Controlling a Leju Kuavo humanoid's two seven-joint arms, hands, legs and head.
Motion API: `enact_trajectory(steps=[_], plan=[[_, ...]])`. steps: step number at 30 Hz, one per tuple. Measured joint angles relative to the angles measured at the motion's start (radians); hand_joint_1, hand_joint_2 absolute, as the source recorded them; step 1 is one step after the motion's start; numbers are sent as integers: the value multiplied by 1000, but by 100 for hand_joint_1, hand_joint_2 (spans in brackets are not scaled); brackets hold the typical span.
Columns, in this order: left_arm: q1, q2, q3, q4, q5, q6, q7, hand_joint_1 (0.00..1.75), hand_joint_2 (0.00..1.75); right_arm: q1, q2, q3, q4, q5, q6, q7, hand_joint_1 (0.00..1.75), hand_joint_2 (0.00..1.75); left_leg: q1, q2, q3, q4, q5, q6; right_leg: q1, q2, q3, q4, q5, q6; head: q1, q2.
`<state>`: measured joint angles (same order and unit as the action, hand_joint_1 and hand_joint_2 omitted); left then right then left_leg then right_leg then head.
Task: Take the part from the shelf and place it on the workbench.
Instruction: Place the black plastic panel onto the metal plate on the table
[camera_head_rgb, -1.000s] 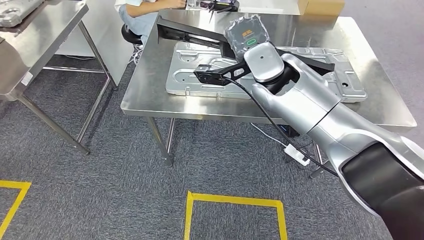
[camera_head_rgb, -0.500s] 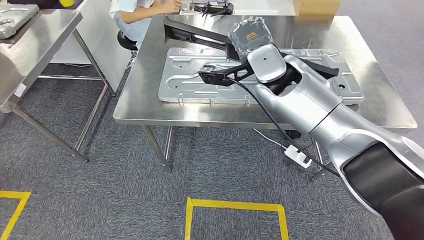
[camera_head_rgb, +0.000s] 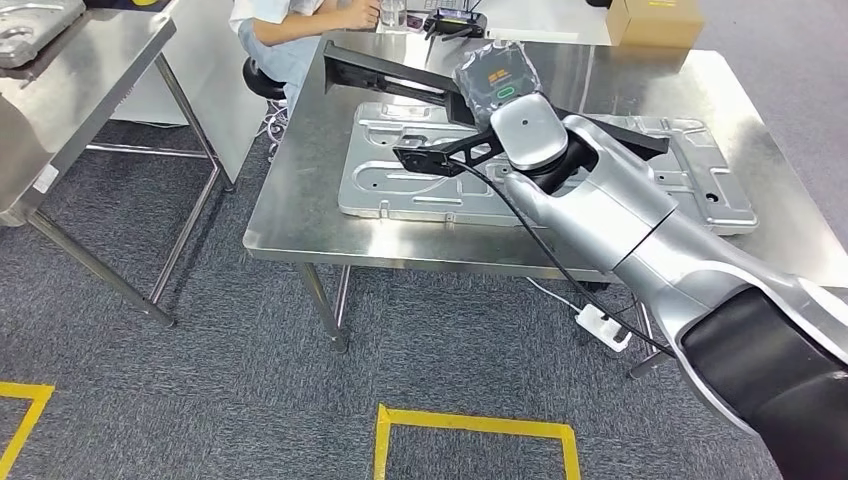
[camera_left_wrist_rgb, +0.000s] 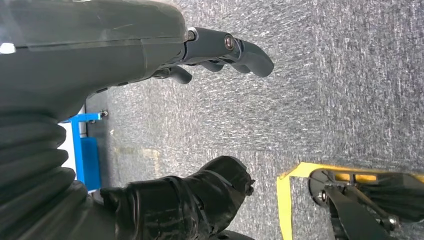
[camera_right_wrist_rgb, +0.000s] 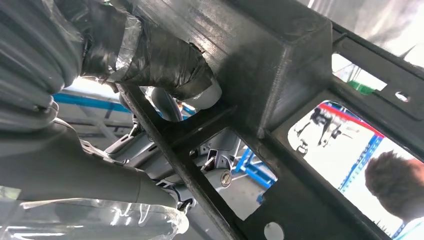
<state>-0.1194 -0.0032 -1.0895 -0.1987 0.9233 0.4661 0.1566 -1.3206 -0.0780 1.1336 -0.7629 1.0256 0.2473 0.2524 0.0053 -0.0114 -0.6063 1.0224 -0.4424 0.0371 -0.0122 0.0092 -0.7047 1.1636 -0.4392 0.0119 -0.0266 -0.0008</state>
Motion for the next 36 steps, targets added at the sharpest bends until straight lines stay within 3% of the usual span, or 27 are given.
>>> enact_trajectory(steps=[2,4,7,9,11,12,13,15,16,18,22,23,25,27,28,29,31,32,34,36], plan=[[0,-1,0,0,1,0,2,0,175,-5,-2,0,1,-1,1,2,175,175,-3,-2,5,5,-11,-7,7,-1,43,-105,41,-11,-1,0],[-1,-1,0,0,1,0,3,0,175,-4,-6,0,2,-3,2,4,175,175,-5,-4,6,3,-14,-15,11,-1,58,-133,35,-14,-2,0],[-2,1,0,0,1,3,7,0,175,-3,-18,0,0,-3,6,10,175,175,-6,1,-2,23,-33,-31,-2,-2,74,-150,32,-19,-4,0],[-1,1,0,0,1,4,9,0,175,-5,-26,-1,-2,-3,12,16,175,175,-1,4,-50,119,-75,-42,-8,-3,86,-157,29,-24,-6,0],[-1,1,0,0,1,3,9,0,175,0,-30,-1,-2,-3,18,18,175,175,6,5,-124,246,-110,-50,-10,-2,95,-157,22,-26,-7,0],[-1,1,0,0,1,3,9,0,175,6,-32,-1,-2,-4,19,18,175,175,9,5,-148,277,-104,-54,-12,0,101,-157,17,-25,-8,0],[0,1,0,0,1,3,8,0,175,11,-34,-1,-3,-4,19,18,175,175,12,5,-155,270,-79,-58,-14,1,108,-157,11,-23,-8,0],[0,1,0,0,0,2,8,0,175,16,-38,-1,-4,-5,18,19,175,175,17,7,-118,154,9,-64,-19,3,124,-154,-3,-13,-8,0],[0,1,0,0,0,1,8,0,175,15,-41,-1,-6,-6,18,19,175,175,17,7,-90,89,39,-67,-19,4,129,-152,-11,-6,-9,0],[-1,1,-1,0,-1,-1,9,0,175,14,-46,-1,-7,-6,15,20,175,175,14,7,-52,11,51,-59,-17,5,132,-149,-20,8,-11,0],[-2,1,-1,0,-2,-1,10,0,175,20,-57,-1,-8,-6,7,19,175,175,11,6,-37,-3,32,-26,-18,2,128,-137,-36,25,-8,0],[-1,1,-1,0,-3,0,11,0,175,19,-59,-1,-8,-6,4,19,175,175,12,6,-32,-6,31,-19,-18,0,111,-101,-53,27,-6,0],[-2,1,-1,0,-4,2,12,0,175,21,-65,-2,-8,-6,0,19,175,175,10,6,-22,-8,24,-6,-15,-3,40,29,-99,27,-3,0],[-3,1,-1,0,-6,3,12,0,175,30,-72,-2,-7,-6,-1,19,175,175,5,3,-12,-7,14,0,-11,-4,-32,134,-114,24,-3,0],[-2,1,-1,0,-6,3,11,0,175,35,-76,-2,-7,-6,-1,19,175,175,2,2,-5,-6,8,1,-8,-4,-46,134,-93,20,-2,0],[-1,1,-1,0,-7,3,11,0,175,37,-79,-2,-6,-7,0,19,175,175,0,0,2,-4,2,1,-4,-4,-40,95,-54,14,-2,0],[1,1,-1,0,-8,3,10,0,175,37,-84,-3,-6,-7,0,19,175,175,-5,-1,15,-1,-12,-2,6,-4,7,-39,29,-5,-3,0],[1,0,-1,0,-8,3,10,0,175,36,-85,-4,-6,-7,0,19,175,175,-8,-1,19,0,-18,-5,11,-5,31,-95,50,-12,-4,0],[-1,-1,-1,0,-9,3,9,0,175,35,-87,-5,-7,-7,0,18,175,175,-10,-1,22,-4,-23,-12,17,-5,52,-136,49,-19,-5,0],[-3,0,-1,0,-9,3,8,0,175,36,-87,-6,-7,-7,0,18,175,175,-9,0,25,-10,-26,-21,13,-5,59,-150,46,-23,-5,0]])
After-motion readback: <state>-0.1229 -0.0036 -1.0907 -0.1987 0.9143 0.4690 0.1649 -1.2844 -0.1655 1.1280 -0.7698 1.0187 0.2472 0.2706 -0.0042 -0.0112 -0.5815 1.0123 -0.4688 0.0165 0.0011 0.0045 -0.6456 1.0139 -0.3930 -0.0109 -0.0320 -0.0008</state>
